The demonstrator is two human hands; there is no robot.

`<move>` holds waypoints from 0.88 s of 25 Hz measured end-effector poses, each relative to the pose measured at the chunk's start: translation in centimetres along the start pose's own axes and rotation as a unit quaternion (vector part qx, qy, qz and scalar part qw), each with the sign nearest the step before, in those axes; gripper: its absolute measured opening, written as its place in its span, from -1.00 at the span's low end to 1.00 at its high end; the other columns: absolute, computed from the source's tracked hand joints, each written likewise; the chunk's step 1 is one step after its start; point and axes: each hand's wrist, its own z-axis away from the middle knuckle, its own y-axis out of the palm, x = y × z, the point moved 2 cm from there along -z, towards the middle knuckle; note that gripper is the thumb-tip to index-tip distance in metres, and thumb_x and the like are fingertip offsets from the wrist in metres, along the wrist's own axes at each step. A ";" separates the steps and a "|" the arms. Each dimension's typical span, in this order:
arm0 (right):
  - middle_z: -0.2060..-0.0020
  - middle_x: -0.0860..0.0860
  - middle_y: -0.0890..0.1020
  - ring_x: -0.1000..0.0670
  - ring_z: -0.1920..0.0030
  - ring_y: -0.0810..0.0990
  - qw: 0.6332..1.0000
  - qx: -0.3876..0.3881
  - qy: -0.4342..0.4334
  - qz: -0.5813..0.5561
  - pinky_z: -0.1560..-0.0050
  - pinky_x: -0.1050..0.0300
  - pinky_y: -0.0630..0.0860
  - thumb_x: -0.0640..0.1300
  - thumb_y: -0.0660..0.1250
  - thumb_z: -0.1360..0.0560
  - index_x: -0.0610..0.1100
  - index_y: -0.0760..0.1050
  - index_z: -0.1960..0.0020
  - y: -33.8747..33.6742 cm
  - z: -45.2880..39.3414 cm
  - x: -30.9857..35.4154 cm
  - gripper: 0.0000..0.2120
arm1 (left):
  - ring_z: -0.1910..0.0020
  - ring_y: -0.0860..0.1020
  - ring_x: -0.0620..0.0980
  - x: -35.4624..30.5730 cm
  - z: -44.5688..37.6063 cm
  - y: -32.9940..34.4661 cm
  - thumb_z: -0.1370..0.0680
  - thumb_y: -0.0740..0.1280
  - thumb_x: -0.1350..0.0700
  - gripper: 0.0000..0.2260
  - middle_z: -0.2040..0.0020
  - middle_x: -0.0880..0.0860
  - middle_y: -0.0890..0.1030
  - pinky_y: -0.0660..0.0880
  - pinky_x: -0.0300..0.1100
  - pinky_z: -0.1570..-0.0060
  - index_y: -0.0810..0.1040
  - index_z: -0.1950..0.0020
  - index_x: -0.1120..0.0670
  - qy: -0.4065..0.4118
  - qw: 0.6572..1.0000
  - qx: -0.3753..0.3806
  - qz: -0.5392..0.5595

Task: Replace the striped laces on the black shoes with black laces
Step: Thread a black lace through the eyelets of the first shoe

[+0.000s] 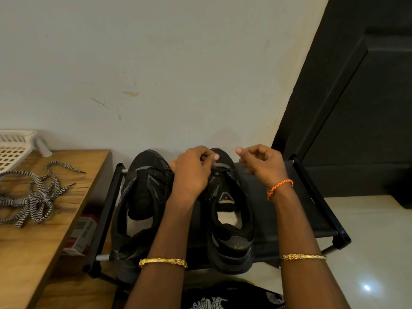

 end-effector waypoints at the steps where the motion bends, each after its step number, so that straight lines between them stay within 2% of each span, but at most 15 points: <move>1: 0.34 -0.03 0.60 0.15 0.41 0.54 0.999 -0.009 0.041 0.003 0.38 0.30 0.52 -0.20 0.41 -0.46 -0.17 0.52 0.21 -0.2 -0.2 -0.8 -0.89 | 0.26 0.45 -0.30 -0.2 0.1 0.3 -0.54 0.35 -0.01 -0.87 0.35 -0.22 0.53 0.04 -0.16 0.09 0.55 0.22 -0.14 -0.003 0.999 -0.017 -0.038; 4: 0.26 -0.07 0.59 0.08 0.32 0.51 0.984 0.026 0.170 0.043 0.34 0.24 0.48 -0.26 0.32 -0.52 -0.18 0.50 0.18 -0.1 -0.6 -3.1 -0.89 | 0.14 0.50 -0.16 -0.6 0.3 2.2 -0.54 0.35 0.04 -0.91 0.27 -0.15 0.58 -0.04 -0.16 0.19 0.61 0.16 -0.08 -0.008 0.996 -0.011 -0.092; 6: 0.27 -0.05 0.59 0.07 0.29 0.53 0.978 0.030 0.200 0.046 0.32 0.22 0.48 -0.26 0.29 -0.54 -0.18 0.51 0.17 0.1 -0.8 -3.8 -0.89 | 0.02 0.52 -0.07 -0.6 0.2 3.3 -0.54 0.36 0.06 -0.92 0.15 -0.09 0.65 -0.05 -0.16 0.19 0.65 0.09 -0.05 -0.006 0.992 0.000 -0.123; 10: 0.29 -0.05 0.59 0.06 0.29 0.55 0.977 0.020 0.209 0.025 0.33 0.20 0.49 -0.26 0.29 -0.54 -0.16 0.50 0.18 0.1 -1.3 -4.0 -0.88 | -0.10 0.44 0.00 -0.7 0.1 4.3 -0.55 0.33 0.07 -0.89 0.08 -0.05 0.64 -0.07 -0.16 0.19 0.65 0.04 -0.06 -0.005 0.982 -0.007 -0.187; 16: 0.27 -0.05 0.58 0.07 0.27 0.54 0.975 0.033 0.220 0.021 0.30 0.20 0.51 -0.27 0.30 -0.53 -0.16 0.50 0.19 0.2 -1.4 -4.1 -0.87 | -0.13 0.30 0.03 -1.1 0.5 5.2 -0.60 0.24 0.10 -0.82 0.09 -0.02 0.57 -0.03 -0.13 0.12 0.64 0.01 -0.02 -0.034 0.970 -0.024 -0.239; 20: 0.28 -0.04 0.56 0.07 0.27 0.52 0.974 0.029 0.222 0.030 0.28 0.20 0.52 -0.27 0.29 -0.53 -0.16 0.49 0.20 0.1 -1.3 -4.0 -0.86 | -0.23 0.25 0.07 -1.2 0.5 4.9 -0.55 0.31 0.07 -0.86 -0.20 0.03 0.39 0.12 -0.07 -0.06 0.62 -0.05 0.02 -0.028 0.956 -0.023 -0.292; 22: 0.27 -0.05 0.56 0.07 0.26 0.52 0.974 0.030 0.221 0.038 0.27 0.20 0.53 -0.27 0.30 -0.53 -0.16 0.49 0.21 0.1 -1.4 -4.1 -0.86 | -0.26 0.25 0.08 -0.9 0.3 4.8 -0.55 0.32 0.04 -0.85 -0.24 0.05 0.37 0.16 -0.03 -0.14 0.61 -0.06 0.04 -0.040 0.954 -0.002 -0.296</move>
